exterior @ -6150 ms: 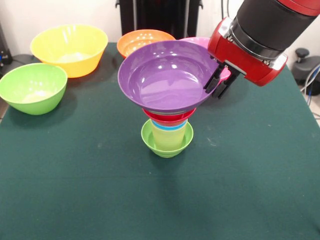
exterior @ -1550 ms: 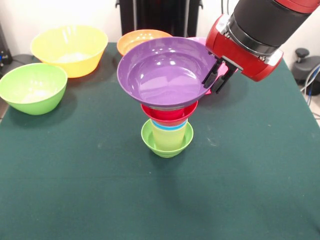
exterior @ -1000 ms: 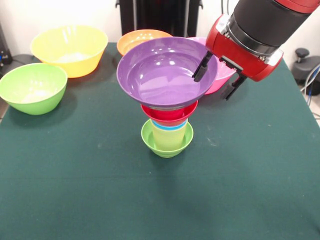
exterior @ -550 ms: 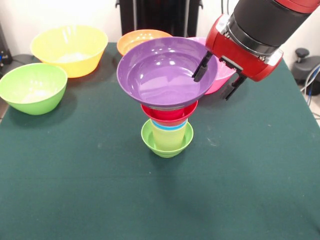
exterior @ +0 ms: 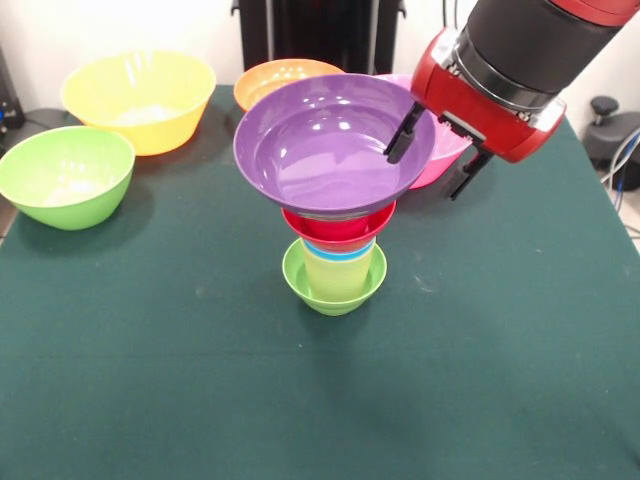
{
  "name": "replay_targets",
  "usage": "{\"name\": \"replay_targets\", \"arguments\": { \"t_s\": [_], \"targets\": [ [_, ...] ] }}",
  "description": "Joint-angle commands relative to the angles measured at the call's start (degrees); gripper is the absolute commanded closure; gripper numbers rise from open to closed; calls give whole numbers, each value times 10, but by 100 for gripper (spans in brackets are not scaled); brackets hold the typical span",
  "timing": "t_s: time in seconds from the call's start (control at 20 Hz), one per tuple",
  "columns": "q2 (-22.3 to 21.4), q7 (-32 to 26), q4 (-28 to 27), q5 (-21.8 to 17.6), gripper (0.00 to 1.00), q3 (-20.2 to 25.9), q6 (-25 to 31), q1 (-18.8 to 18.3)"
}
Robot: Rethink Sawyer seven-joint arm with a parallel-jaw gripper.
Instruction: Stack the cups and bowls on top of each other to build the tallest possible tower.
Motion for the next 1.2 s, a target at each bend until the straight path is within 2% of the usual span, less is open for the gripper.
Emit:
{"name": "replay_targets", "arguments": {
  "t_s": [0.05,0.45,0.85,1.2],
  "targets": [
    [-10,28,-4,-16,0,30,51,0],
    [-8,23,-41,-8,0,31,91,-6],
    [-11,25,-57,-2,0,38,99,-12],
    [-6,-1,-121,-17,0,10,186,-13]
  ]
}}
